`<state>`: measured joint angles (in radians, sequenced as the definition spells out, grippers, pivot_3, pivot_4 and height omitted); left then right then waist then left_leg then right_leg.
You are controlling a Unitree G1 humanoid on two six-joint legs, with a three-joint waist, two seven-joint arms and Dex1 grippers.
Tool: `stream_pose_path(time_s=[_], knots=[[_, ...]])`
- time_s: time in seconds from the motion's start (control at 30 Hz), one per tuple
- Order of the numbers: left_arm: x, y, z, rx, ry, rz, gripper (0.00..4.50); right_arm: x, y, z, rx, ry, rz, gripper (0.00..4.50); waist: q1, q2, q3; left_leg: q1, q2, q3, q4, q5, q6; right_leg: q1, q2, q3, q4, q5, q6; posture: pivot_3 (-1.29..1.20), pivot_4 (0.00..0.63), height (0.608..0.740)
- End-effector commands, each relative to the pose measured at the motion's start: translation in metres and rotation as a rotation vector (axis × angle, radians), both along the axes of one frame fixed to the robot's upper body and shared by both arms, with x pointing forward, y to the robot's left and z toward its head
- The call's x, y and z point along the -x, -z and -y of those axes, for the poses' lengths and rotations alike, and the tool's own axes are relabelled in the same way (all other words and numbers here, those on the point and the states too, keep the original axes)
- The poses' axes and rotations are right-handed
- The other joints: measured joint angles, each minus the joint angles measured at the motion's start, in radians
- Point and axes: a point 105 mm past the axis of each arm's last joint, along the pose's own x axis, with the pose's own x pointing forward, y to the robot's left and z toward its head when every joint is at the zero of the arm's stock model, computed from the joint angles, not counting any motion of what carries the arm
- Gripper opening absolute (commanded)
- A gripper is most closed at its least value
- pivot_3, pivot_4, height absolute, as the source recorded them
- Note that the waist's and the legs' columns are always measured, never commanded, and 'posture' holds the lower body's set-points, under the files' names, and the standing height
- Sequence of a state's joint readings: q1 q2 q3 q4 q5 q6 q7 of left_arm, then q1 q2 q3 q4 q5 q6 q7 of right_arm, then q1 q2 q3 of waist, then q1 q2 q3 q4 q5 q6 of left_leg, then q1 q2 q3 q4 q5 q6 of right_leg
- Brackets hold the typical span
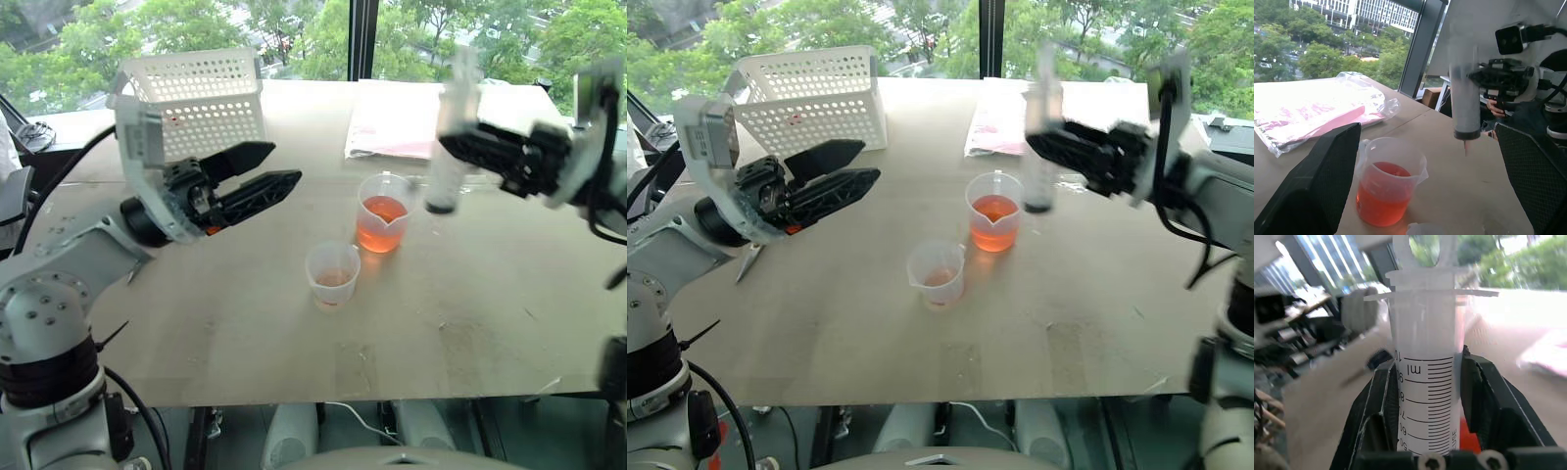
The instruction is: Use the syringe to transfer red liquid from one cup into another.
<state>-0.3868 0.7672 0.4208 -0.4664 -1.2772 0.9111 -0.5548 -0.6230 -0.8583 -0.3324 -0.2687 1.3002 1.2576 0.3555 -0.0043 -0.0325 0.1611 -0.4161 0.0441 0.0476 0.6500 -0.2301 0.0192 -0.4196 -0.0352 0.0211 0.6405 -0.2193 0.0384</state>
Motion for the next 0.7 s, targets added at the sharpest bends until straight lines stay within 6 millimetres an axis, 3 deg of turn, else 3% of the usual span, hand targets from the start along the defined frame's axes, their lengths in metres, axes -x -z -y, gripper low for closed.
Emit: stream_pose_path(time_s=[0.03,0.27,0.33,0.47,0.57,0.7], knots=[[0.011,0.001,0.009,-0.033,0.041,0.038,4.45,-0.010,0.031,0.015,0.059,0.083,-0.153,1.36,-0.017,0.000,0.000,0.001,0.000,0.001,0.000,0.000,0.000,0.000,0.001,0.001,0.000,0.000,0.000,0.00,0.150,0.740],[0.014,0.021,0.013,-0.125,0.049,0.026,4.45,-0.042,0.107,0.012,0.141,0.172,-0.330,1.36,-0.032,0.000,0.000,0.002,0.002,0.000,0.002,0.000,0.000,0.000,0.005,0.004,0.002,0.000,0.001,0.00,0.150,0.740],[0.020,0.034,0.010,-0.196,0.058,0.022,4.50,-0.051,0.122,0.020,0.183,0.202,-0.340,2.42,-0.032,0.000,0.000,0.001,0.002,0.001,0.002,0.000,0.000,0.000,0.004,0.004,0.002,0.002,0.004,0.00,0.150,0.740],[0.032,0.041,0.002,-0.267,0.075,0.026,4.50,-0.051,0.122,0.037,0.232,0.200,-0.318,4.36,-0.022,0.001,0.000,-0.002,0.000,0.002,0.002,0.000,0.000,-0.003,0.002,0.004,0.000,0.002,0.005,0.00,0.150,0.740],[0.047,0.046,-0.005,-0.320,0.107,0.016,4.50,-0.039,0.118,0.059,0.282,0.194,-0.288,4.44,-0.009,0.001,0.001,-0.003,0.000,0.002,0.000,-0.001,0.001,-0.004,0.001,0.004,0.000,0.001,0.006,0.00,0.150,0.740],[0.059,0.050,-0.010,-0.362,0.134,0.011,4.50,-0.027,0.107,0.069,0.275,0.153,-0.201,4.44,-0.005,0.001,0.001,-0.002,0.000,0.002,0.000,-0.001,0.001,-0.004,0.001,0.002,-0.001,-0.002,0.003,0.00,0.150,0.740]])
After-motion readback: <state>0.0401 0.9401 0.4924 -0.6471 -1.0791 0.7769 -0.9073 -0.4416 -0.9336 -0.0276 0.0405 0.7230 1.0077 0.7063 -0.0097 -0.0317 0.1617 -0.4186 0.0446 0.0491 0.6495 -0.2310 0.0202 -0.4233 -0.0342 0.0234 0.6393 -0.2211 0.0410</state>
